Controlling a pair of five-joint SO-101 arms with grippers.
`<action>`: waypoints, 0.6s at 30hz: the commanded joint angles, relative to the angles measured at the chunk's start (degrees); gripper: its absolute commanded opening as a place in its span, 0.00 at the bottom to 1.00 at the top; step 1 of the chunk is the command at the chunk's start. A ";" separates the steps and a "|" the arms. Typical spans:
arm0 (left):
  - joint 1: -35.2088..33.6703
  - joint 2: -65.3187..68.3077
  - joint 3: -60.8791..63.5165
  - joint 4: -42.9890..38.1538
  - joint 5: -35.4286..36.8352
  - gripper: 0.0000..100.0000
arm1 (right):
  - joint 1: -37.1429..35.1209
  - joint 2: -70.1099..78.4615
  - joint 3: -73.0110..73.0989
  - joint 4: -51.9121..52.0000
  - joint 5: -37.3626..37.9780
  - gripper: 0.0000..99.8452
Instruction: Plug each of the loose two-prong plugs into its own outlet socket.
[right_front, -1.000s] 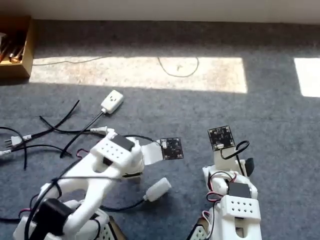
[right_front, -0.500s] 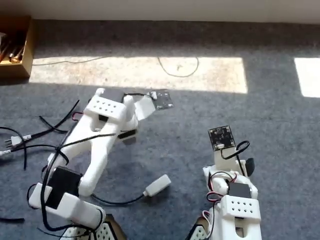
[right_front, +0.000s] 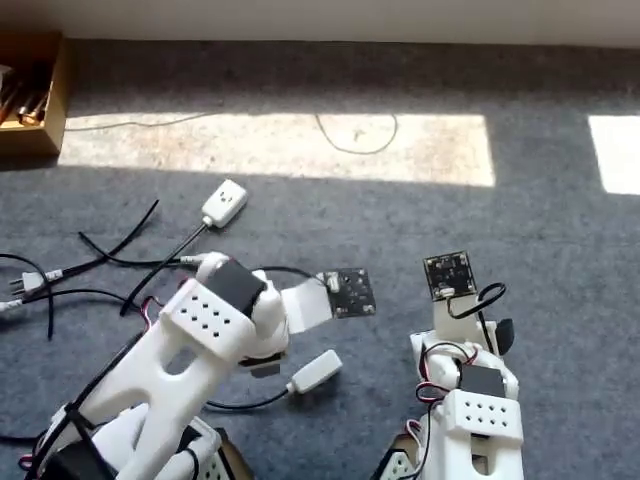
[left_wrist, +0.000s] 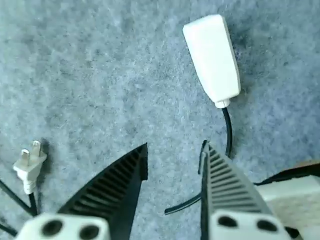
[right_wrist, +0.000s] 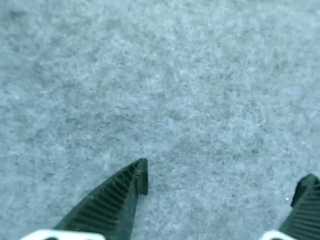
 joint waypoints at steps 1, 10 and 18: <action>3.47 -2.07 7.43 -7.38 1.93 0.18 | 0.92 -0.75 -0.66 -0.84 0.53 0.43; 8.57 -1.98 7.60 -10.11 7.03 0.30 | 0.66 -0.75 -0.66 -0.84 0.62 0.43; 9.89 -1.98 11.74 -15.21 7.30 0.33 | 0.57 -0.75 -0.66 -0.84 0.70 0.43</action>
